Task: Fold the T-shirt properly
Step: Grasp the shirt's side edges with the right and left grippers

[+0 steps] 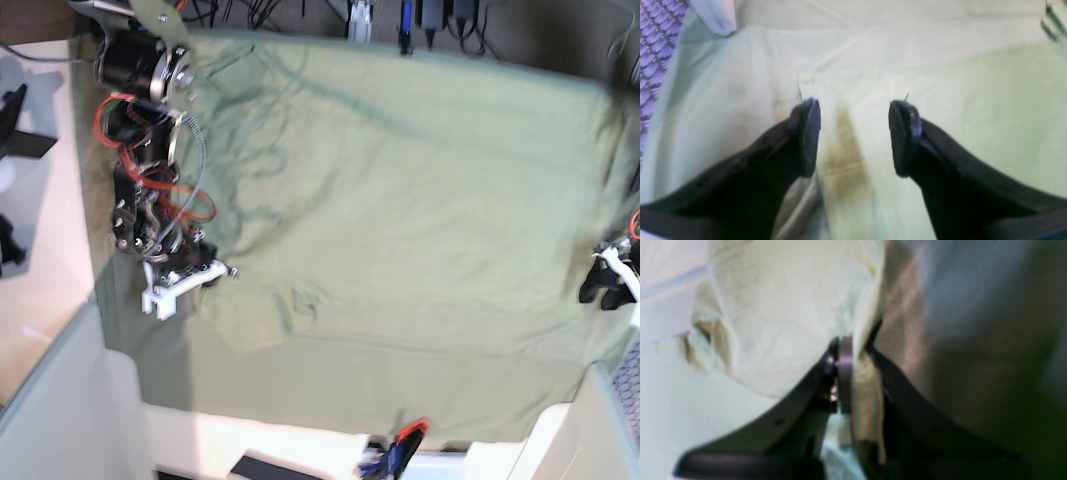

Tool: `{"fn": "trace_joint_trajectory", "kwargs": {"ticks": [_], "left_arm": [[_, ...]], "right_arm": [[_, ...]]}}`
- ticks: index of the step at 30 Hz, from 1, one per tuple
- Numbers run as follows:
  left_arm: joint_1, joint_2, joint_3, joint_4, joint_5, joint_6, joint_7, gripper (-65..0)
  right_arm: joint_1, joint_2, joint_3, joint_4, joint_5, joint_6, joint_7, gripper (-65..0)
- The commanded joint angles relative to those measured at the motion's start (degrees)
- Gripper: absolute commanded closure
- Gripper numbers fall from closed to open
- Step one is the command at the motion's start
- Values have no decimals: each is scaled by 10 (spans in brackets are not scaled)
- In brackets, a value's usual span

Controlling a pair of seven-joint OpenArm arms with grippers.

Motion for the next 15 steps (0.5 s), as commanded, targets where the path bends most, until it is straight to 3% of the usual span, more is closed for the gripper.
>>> {"fn": "trace_joint_trajectory", "kwargs": {"ticks": [1, 6, 13, 15], "left_arm": [[-39, -12, 13, -15, 0, 12, -18, -359], [-145, 12, 95, -127, 63, 125, -44, -359], [-201, 45, 122, -251, 82, 135, -64, -359], [-200, 52, 122, -273, 97, 152, -78, -359]], "right_arm": [[12, 4, 0, 8, -2, -1, 1, 0], [-1, 4, 0, 8, -2, -1, 18, 0], [-2, 4, 0, 8, -2, -1, 18, 0], [-2, 4, 0, 8, -2, -2, 18, 0]]}}
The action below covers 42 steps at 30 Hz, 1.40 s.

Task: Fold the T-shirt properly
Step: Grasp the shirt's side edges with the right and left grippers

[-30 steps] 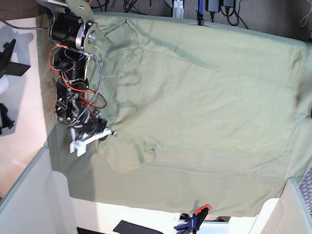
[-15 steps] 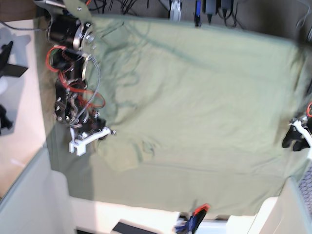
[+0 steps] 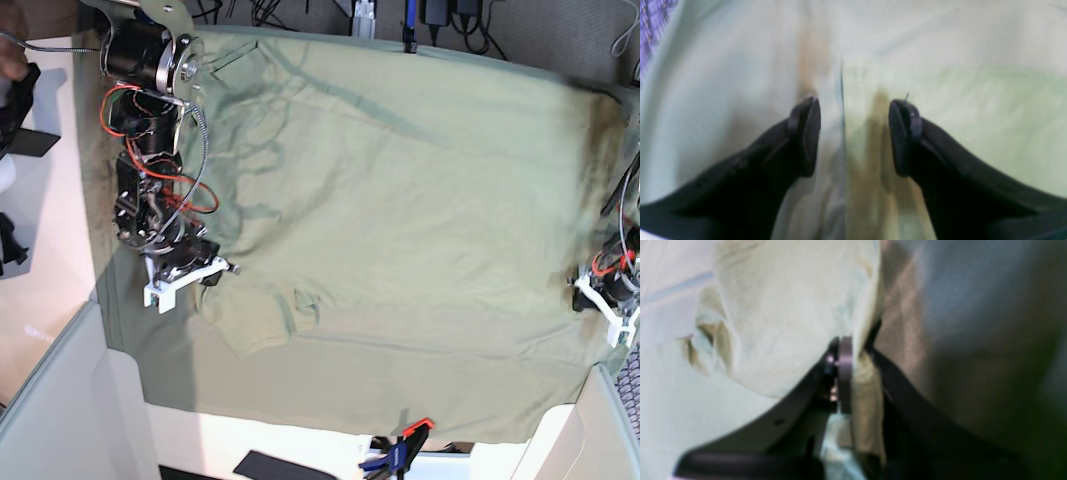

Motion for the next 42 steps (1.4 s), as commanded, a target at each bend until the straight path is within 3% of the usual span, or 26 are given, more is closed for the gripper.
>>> {"fn": "trace_joint_trajectory", "kwargs": {"ticks": [1, 5, 12, 17, 20, 26, 35, 40, 42], "left_arm": [[-19, -8, -2, -1, -1, 15, -19, -359], [-19, -4, -2, -9, 1, 14, -24, -359], [-19, 14, -2, -9, -22, -58, -24, -359], [-19, 24, -2, -9, -26, -79, -28, -357], [-19, 24, -2, -8, -26, -113, -43, -259], [-19, 24, -2, -9, -25, -113, -57, 0], [-20, 7, -2, 12, -19, -115, -81, 0], [-20, -21, -2, 61, -62, -201, -65, 0], [-17, -31, -2, 75, -90, -201, -41, 0]], "right_arm": [[12, 4, 0, 5, -6, -5, -9, 0], [12, 4, 0, 5, -6, -5, -10, 0], [12, 4, 0, 5, 0, -5, -9, 0], [12, 4, 0, 5, 0, -5, -9, 0], [12, 4, 0, 5, 0, -5, -9, 0], [12, 4, 0, 5, 0, -5, -9, 0], [12, 4, 0, 6, 0, -4, -10, 0], [10, 4, 0, 38, 0, -4, -35, 0], [4, 4, 0, 72, 0, -2, -59, 0]]}}
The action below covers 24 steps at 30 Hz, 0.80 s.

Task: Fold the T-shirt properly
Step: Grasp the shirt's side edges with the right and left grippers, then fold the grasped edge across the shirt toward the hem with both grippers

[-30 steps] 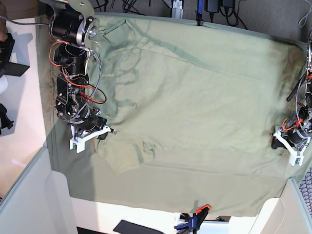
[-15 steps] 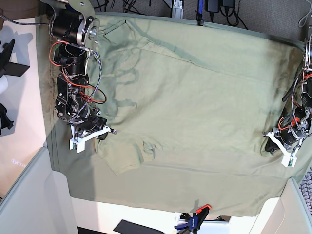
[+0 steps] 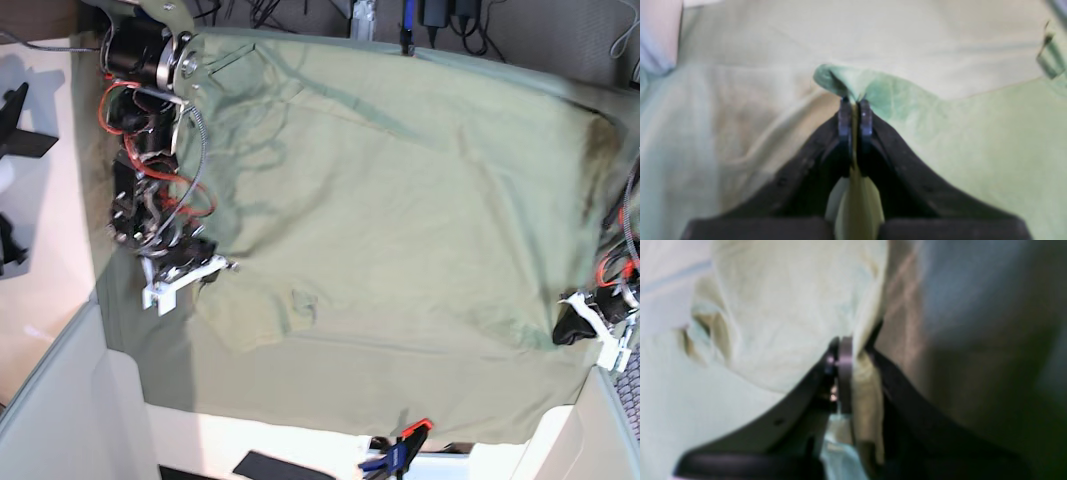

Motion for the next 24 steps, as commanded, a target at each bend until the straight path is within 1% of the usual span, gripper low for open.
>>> {"fn": "trace_joint_trajectory", "kwargs": {"ticks": [1, 3, 7, 10, 13, 17, 20, 24], "left_arm": [[-15, -17, -2, 13, -20, -9, 0, 0], [-7, -26, -2, 18, -42, -9, 17, 0], [14, -45, -2, 24, -77, -9, 26, 0], [36, -61, -2, 38, -95, -9, 45, 0], [64, -80, -2, 67, -97, -9, 67, 0], [114, -101, -2, 132, -97, -9, 89, 0], [149, -109, -2, 181, -97, -9, 94, 0], [183, -111, -2, 221, -97, -9, 94, 0]], "right_arm": [[10, 5, 0, 32, 4, 2, 0, 0], [-11, 5, 0, 83, 19, 7, -13, 0], [-57, 5, 0, 179, 57, 18, -36, 0], [-88, 6, 0, 229, 76, 18, -59, 0], [-121, 18, 0, 262, 94, 18, -59, 0], [-163, 36, 0, 297, 105, 18, -64, 0], [-194, 47, 0, 320, 123, 18, -66, 0], [-222, 52, 1, 333, 122, 18, -66, 0]]}}
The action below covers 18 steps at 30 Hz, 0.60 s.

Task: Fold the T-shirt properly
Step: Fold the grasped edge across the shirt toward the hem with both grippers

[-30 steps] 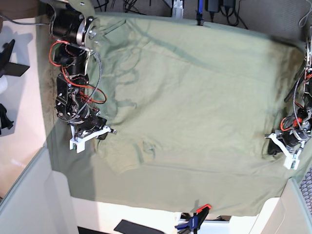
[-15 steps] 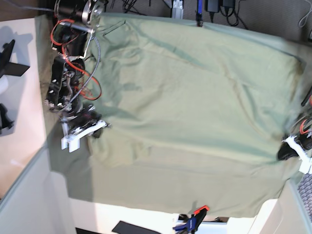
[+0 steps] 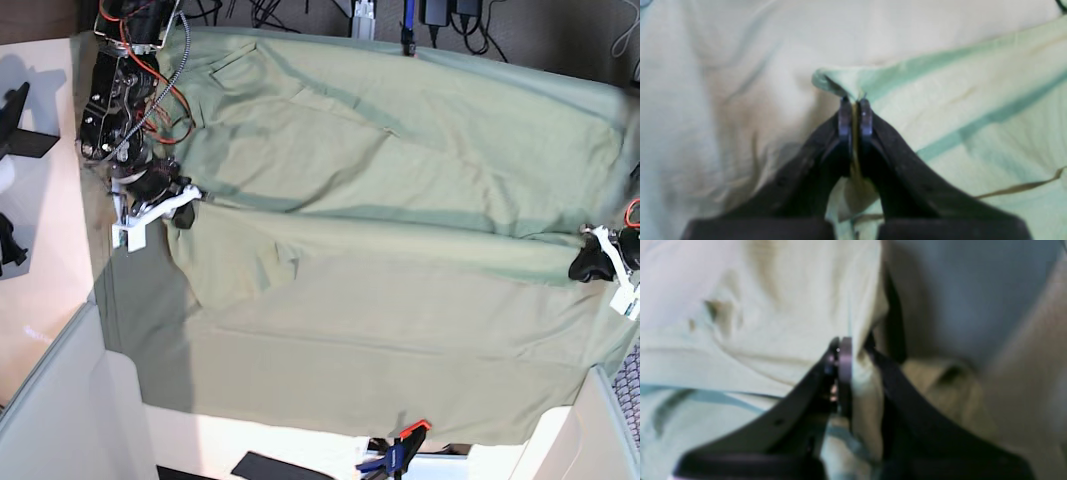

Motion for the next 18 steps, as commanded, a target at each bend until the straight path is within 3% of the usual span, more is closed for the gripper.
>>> {"fn": "trace_joint_trajectory", "kwargs": {"ticks": [1, 5, 8, 10, 18], "left_arm": [[-6, -13, -4, 13, -7, -3, -12, 0], [2, -3, -4, 17, -7, -3, -12, 0], [1, 4, -4, 20, -7, -3, -14, 0], [2, 6, -4, 26, -7, -3, -14, 0], [2, 6, -4, 40, -7, -3, 5, 0]], "right_arm": [[7, 8, 2, 11, 0, 1, 10, 0], [-1, 7, 2, 9, -8, 0, 10, 0], [-7, 8, 2, 10, -13, 0, 10, -313], [-10, 7, 7, 12, -12, 0, 10, -405], [9, 7, 80, 64, 5, 0, 24, -407]]}}
